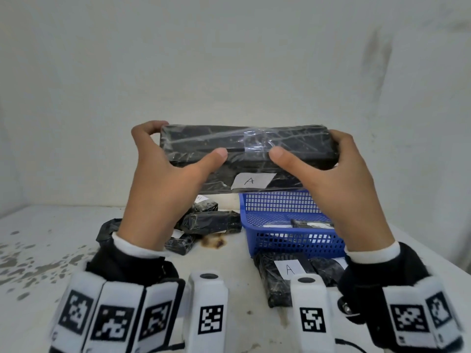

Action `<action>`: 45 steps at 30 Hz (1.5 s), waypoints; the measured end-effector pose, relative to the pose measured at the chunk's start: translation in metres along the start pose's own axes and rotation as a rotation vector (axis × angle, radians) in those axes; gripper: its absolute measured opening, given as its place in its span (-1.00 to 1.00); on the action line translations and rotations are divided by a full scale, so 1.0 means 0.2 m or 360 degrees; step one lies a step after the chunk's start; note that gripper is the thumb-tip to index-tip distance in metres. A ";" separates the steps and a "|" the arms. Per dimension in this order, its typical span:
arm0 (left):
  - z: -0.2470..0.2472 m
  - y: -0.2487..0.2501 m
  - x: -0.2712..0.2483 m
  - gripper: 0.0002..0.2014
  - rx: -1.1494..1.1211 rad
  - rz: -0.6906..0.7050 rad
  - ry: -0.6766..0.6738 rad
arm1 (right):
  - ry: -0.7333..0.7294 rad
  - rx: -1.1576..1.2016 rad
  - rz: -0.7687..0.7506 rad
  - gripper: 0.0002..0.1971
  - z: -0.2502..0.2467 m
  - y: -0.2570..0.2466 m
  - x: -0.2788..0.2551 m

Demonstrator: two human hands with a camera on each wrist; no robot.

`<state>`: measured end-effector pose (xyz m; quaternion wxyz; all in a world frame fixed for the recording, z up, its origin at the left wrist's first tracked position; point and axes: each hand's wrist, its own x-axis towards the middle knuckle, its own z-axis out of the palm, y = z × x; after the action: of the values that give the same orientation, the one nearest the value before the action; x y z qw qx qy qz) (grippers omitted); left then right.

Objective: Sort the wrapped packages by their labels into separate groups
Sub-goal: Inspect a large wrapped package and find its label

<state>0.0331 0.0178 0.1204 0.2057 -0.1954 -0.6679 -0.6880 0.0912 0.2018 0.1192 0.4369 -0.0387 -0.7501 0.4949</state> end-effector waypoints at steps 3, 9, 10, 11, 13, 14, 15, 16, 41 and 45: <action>0.00 0.00 0.00 -0.28 0.0008 0.0055 0.0026 | 0.0025 0.0053 -0.0021 -0.14 0.00 -0.01 0.00; 0.00 -0.02 0.00 -0.28 0.0052 0.0124 0.0063 | 0.0061 0.0046 -0.0014 -0.09 0.01 0.00 0.00; 0.00 -0.02 0.01 -0.30 0.0046 0.0127 0.0063 | 0.0068 0.0034 -0.0031 -0.10 0.01 0.00 0.00; 0.00 -0.03 0.01 -0.33 0.0037 0.0126 0.0062 | 0.0072 0.0026 -0.0052 -0.13 0.01 0.00 0.00; 0.00 -0.03 0.01 -0.43 0.0005 0.0127 0.0075 | 0.0086 0.0037 -0.0104 -0.25 0.01 0.01 0.00; 0.00 -0.03 0.02 -0.50 -0.0013 0.0132 0.0085 | 0.0098 0.0054 -0.0127 -0.36 0.00 0.02 0.01; -0.01 -0.03 0.02 -0.55 -0.0030 0.0138 0.0094 | 0.0100 0.0073 -0.0136 -0.47 -0.01 0.02 0.02; -0.01 -0.03 0.03 -0.58 -0.0048 0.0144 0.0104 | 0.0088 0.0093 -0.0137 -0.56 -0.01 0.03 0.02; -0.07 -0.03 0.04 -0.34 0.0356 0.0436 -0.0337 | -0.0528 -0.0715 -0.0258 -0.47 -0.07 0.03 0.04; -0.02 -0.07 0.03 -0.26 0.0513 0.0422 -0.0336 | -0.1044 -0.0625 -0.0373 -0.13 -0.04 -0.01 0.00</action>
<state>0.0210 0.0130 0.1113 0.2518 -0.3170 -0.7555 -0.5150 0.0975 0.2058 0.1217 0.2120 0.1246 -0.9295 0.2748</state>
